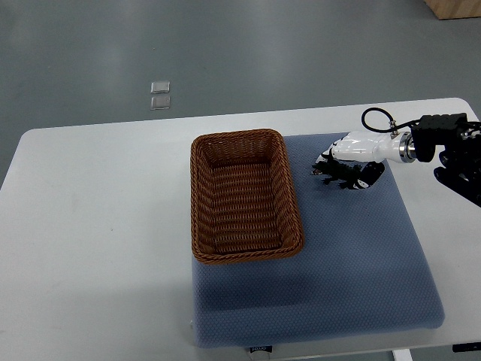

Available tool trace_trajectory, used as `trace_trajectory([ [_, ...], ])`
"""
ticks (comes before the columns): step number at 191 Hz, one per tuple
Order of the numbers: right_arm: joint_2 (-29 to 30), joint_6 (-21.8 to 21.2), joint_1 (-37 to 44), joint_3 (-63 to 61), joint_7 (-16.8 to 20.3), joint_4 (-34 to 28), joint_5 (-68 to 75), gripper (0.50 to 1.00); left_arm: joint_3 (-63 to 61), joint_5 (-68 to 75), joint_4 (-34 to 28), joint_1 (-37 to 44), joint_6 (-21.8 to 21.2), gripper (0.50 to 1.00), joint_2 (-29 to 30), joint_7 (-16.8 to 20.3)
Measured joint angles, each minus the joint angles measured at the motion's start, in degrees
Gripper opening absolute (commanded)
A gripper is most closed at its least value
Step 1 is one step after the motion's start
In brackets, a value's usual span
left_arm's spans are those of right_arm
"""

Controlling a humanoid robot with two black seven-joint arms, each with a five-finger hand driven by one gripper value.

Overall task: Place crocodile in brown basket with right hand
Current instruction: 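Lift the crocodile with the right hand toward the basket, then lower the crocodile into the basket and open the right hand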

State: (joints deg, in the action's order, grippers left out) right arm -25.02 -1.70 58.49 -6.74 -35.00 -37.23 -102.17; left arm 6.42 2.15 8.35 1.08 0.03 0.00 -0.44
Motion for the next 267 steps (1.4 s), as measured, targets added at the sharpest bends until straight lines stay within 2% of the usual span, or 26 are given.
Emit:
trace_trajectory([
  [149,1.18,-0.93,8.8,-0.04,0.0,-1.96,0.97,0.615,0.0,0.0,0.0,-0.01,0.02,1.0,0.0,0.0],
  [234,9.77,-1.0,11.57,0.22,-0.02,-7.86,1.05,0.643,0.0,-0.02,0.0,-0.02,0.02,1.0,0.0,0.02],
  [249,11.14,-1.02,11.09,0.55,-0.01,-8.01,1.02,0.672,0.0,-0.02,0.0,-0.01,0.02,1.0,0.0,0.01],
  [267,12.55,-1.02,10.42,0.62,0.0,-8.03,1.02,0.682,0.0,-0.02,0.0,-0.03,0.02,1.0,0.0,0.01],
])
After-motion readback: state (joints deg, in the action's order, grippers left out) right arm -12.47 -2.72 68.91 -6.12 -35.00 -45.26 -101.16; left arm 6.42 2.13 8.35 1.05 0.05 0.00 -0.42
